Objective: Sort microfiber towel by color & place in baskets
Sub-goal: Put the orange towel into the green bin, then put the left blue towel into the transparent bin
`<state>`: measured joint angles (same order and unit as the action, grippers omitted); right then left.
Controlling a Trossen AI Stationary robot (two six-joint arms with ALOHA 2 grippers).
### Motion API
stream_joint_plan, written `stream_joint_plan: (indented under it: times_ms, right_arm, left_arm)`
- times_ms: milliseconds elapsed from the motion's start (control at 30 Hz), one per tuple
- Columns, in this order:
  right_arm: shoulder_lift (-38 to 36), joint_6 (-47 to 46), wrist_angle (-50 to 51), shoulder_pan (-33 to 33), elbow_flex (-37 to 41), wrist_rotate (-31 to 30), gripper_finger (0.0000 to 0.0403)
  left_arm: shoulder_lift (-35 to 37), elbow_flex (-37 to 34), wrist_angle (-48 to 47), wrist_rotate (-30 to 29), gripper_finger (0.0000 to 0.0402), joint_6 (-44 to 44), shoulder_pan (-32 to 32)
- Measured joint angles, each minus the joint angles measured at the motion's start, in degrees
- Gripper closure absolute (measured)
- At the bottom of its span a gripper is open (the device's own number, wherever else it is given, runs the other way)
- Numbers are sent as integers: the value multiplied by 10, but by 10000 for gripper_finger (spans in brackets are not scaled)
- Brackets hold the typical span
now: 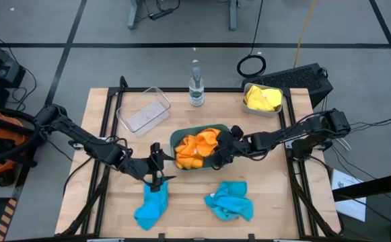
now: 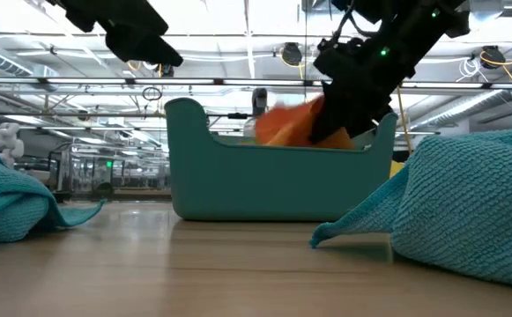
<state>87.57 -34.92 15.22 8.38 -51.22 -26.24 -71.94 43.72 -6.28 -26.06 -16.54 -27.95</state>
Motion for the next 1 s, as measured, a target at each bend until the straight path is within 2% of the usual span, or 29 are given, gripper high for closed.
stream_joint_plan:
  times_ms: [133, 267, 533, 633, 767, 800, 900, 1000]
  right_arm:
    - [-1, -1, 42, 9, -21, 28, 135]
    - [-1, -5, 111, 21, -71, 27, 112]
    - [0, -64, 318, 74, -178, 27, 116]
    - [-1, -84, 349, 101, -198, 8, 123]
    - [2, -81, 343, 114, -199, -77, 145]
    - [3, -80, 338, 107, -198, -81, 155]
    - [29, -69, 320, 70, -194, -34, 199]
    - [63, -44, 296, 27, -193, -6, 260]
  left_arm:
    - [0, -6, -9, -1, 68, -15, -7]
    - [0, -18, -7, -5, 68, -31, -15]
    - [0, -44, -9, -11, 68, -67, -39]
    - [0, -54, -5, -11, 68, -72, -51]
    - [0, -71, 15, -14, 68, -87, -60]
    - [0, -74, 22, -15, 68, -96, -60]
    - [-3, -78, 28, -26, 68, -118, -60]
    - [-11, -78, 30, -35, 68, -121, -64]
